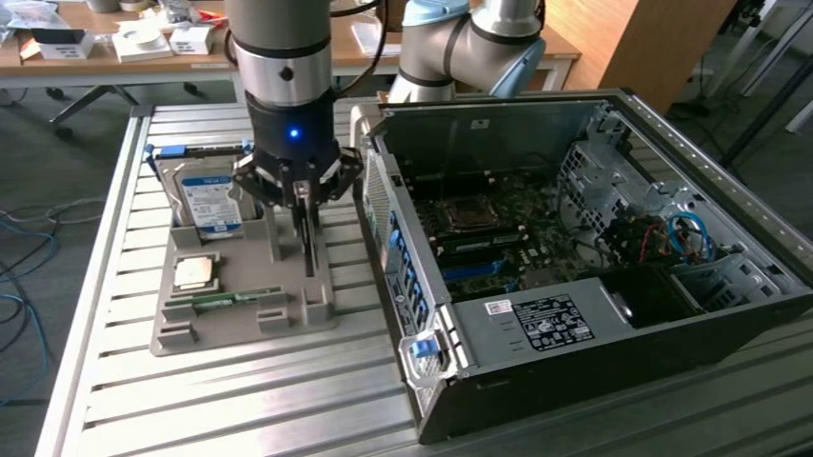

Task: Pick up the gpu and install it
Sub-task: 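Pick up the gpu and move the gpu toward the slot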

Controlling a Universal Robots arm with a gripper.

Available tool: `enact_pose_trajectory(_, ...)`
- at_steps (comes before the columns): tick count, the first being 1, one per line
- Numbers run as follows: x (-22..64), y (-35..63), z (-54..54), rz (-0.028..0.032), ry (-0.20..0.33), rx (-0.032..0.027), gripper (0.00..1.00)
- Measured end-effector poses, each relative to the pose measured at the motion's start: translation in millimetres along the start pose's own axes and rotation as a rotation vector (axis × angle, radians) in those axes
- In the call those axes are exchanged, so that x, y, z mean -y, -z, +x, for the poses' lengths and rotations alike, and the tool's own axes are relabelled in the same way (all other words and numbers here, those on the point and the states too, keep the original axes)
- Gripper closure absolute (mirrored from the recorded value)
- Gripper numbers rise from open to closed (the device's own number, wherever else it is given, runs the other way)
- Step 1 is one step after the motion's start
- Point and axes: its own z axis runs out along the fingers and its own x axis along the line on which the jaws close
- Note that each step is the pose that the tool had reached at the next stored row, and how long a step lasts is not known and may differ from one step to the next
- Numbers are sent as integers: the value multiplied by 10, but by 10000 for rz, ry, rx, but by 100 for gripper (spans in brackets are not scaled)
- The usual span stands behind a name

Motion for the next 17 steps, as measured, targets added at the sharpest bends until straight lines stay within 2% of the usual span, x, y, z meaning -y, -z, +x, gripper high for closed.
enact_pose_trajectory(5, -5, 122, -3, 1, 0, -1, 74)
enact_pose_trajectory(7, -11, 238, -5, 0, 0, -1, 74)
enact_pose_trajectory(17, -17, 377, -9, 0, 0, 0, 74)
